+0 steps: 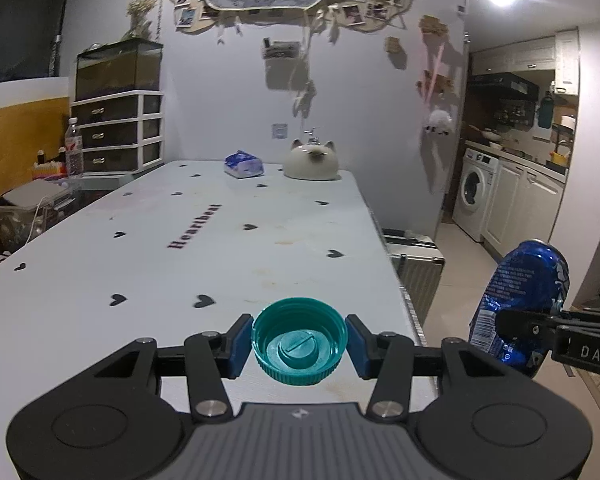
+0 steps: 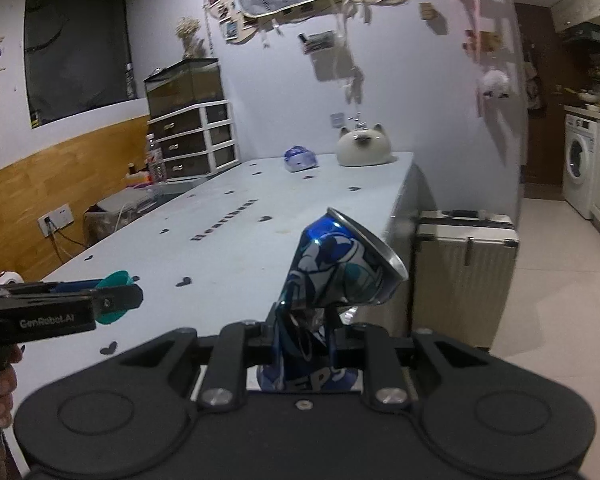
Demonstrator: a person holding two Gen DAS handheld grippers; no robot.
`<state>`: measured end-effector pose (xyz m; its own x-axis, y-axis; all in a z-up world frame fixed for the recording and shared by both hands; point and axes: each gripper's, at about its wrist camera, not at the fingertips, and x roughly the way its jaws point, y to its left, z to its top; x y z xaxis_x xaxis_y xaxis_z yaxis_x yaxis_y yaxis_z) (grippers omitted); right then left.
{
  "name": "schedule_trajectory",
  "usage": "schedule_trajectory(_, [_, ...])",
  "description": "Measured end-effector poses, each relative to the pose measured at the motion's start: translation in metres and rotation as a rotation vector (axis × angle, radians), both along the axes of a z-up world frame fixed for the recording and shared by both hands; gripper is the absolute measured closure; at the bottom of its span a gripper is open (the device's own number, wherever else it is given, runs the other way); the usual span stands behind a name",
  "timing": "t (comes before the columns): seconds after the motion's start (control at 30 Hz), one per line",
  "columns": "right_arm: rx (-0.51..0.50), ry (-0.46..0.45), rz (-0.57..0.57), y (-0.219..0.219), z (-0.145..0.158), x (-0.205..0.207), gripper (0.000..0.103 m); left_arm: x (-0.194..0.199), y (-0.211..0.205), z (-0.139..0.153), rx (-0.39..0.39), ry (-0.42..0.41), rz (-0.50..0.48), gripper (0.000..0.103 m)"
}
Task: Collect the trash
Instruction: 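Lift the cap and can and carry both tools over the bin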
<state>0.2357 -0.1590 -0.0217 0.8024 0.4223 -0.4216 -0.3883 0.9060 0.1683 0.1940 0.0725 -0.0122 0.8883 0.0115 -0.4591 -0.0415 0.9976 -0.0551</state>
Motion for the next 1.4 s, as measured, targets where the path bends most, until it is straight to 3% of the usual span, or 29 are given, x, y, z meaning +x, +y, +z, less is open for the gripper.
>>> schedule_trajectory(0.43, [-0.019, -0.018, -0.141, -0.090, -0.008, -0.033, 0.082, -0.007, -0.096, -0.002, 0.006, -0.022, -0.132, 0.053])
schedule_trajectory(0.77, [-0.035, 0.002, -0.247, -0.159, -0.031, -0.048, 0.082, 0.006, -0.182, -0.029, -0.004, 0.023, -0.258, 0.053])
schedule_trajectory(1.0, [-0.035, 0.094, -0.306, -0.197, -0.081, -0.042, 0.082, 0.024, -0.232, -0.079, 0.002, 0.119, -0.320, 0.053])
schedule_trajectory(1.4, [-0.031, 0.342, -0.339, -0.226, -0.208, -0.008, 0.082, 0.077, -0.268, -0.206, 0.016, 0.367, -0.328, 0.053])
